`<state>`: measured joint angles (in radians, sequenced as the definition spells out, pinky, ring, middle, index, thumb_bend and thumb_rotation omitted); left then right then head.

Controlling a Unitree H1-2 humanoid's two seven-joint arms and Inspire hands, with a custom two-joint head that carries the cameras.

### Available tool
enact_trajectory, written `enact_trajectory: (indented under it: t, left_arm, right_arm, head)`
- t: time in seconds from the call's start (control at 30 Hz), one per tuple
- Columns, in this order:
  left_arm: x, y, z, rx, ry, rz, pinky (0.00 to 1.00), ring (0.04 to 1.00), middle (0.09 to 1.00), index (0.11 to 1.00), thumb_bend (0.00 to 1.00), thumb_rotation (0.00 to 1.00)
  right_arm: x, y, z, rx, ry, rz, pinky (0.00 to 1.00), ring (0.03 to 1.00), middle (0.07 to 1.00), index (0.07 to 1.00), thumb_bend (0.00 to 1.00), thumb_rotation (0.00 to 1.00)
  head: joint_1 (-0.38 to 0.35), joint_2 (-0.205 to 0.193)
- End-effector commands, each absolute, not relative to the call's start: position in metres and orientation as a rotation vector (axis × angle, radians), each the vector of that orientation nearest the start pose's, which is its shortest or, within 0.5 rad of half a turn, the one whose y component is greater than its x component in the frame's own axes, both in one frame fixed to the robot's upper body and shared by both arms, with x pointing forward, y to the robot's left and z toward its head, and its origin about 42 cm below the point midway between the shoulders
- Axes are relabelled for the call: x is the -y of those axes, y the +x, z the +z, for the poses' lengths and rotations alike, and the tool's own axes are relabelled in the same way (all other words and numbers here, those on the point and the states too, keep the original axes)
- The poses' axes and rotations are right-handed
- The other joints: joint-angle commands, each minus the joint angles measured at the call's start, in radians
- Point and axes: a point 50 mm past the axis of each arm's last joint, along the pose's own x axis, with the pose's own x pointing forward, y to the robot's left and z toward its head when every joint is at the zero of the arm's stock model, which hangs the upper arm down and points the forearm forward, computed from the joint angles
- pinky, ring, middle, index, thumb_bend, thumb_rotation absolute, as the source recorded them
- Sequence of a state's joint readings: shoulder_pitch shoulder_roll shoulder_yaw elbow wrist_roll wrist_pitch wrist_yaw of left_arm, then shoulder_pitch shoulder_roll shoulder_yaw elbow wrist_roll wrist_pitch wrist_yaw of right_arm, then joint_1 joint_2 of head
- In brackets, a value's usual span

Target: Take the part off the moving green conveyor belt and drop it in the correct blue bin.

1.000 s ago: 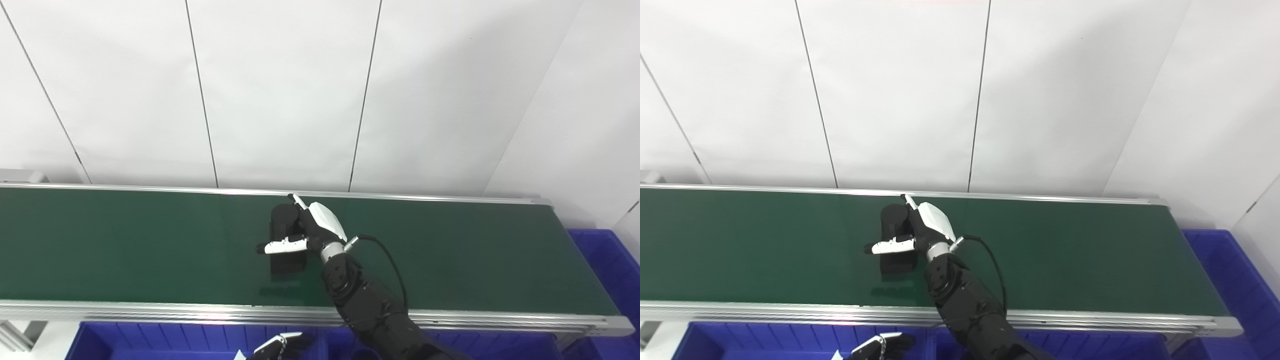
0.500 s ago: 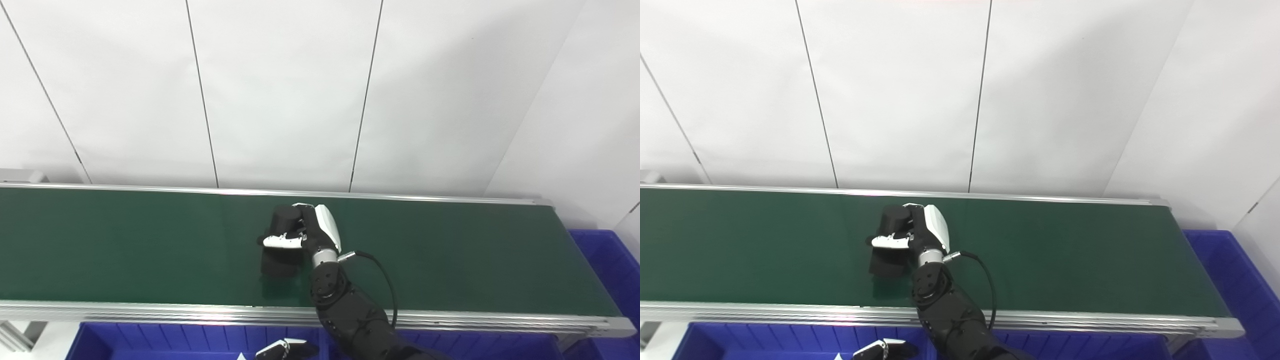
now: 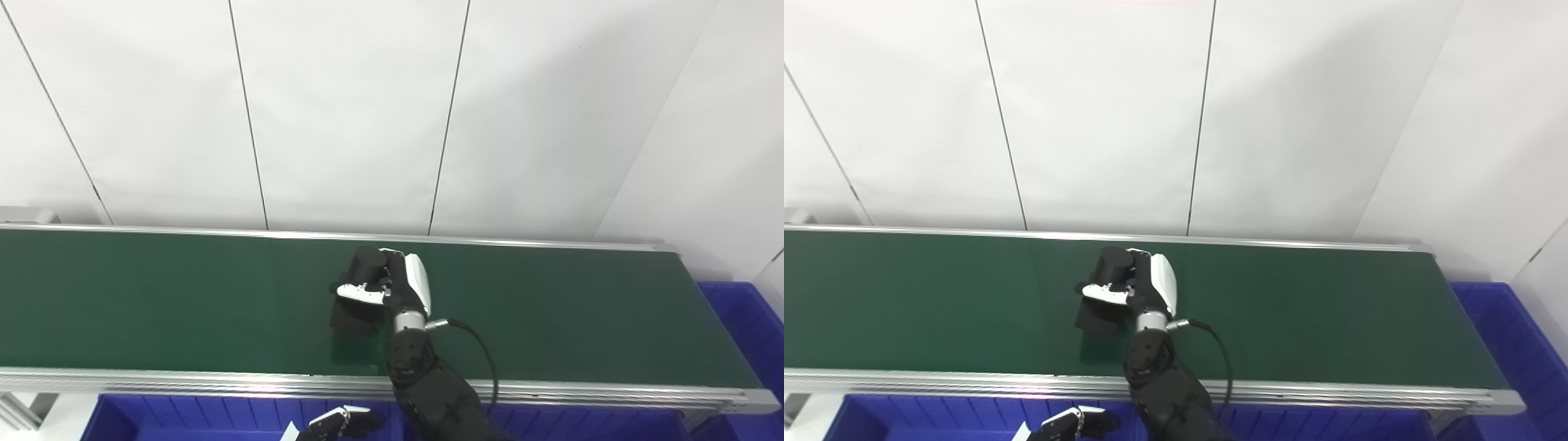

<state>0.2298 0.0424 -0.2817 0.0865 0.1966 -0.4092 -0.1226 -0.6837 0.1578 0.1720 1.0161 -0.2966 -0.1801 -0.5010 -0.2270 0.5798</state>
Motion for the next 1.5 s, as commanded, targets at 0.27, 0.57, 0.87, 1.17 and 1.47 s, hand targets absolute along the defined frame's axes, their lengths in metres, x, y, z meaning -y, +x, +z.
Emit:
enact_trajectory:
  t: [0.27,0.57,0.87,1.17,1.47]
  left_arm:
    - [-0.152,0.197,0.059,0.133,0.135,-0.385,0.64,0.723,0.720,0.657,0.70,0.89]
    - [-0.154,0.198,0.067,0.140,0.140,-0.358,0.64,0.720,0.721,0.669,0.70,0.92]
    - [-0.159,0.194,0.075,0.107,0.150,-0.315,0.65,0.715,0.726,0.720,0.74,0.93]
    - [-0.163,0.187,0.085,0.062,0.126,-0.317,0.67,0.747,0.765,0.768,0.75,0.89]
    - [-0.166,0.179,0.093,0.001,0.078,-0.321,0.72,0.787,0.798,0.797,0.77,0.90]
  right_arm:
    - [0.115,0.399,0.152,0.211,-0.220,-0.065,0.41,0.487,0.539,0.431,0.50,0.00]
    - [0.169,0.333,0.173,0.277,-0.204,-0.051,0.53,0.511,0.532,0.425,0.51,0.00]
    - [0.204,0.285,0.170,0.278,-0.261,-0.050,0.45,0.473,0.545,0.430,0.51,0.00]
    - [0.229,0.244,0.161,0.180,-0.393,0.005,0.53,0.516,0.528,0.423,0.51,0.00]
    - [0.253,0.227,0.156,0.004,-0.569,0.062,0.48,0.499,0.528,0.432,0.51,0.00]
  head:
    - [0.030,0.048]
    - [0.041,0.095]
    - [0.040,0.128]
    - [0.042,0.164]
    - [0.027,0.187]
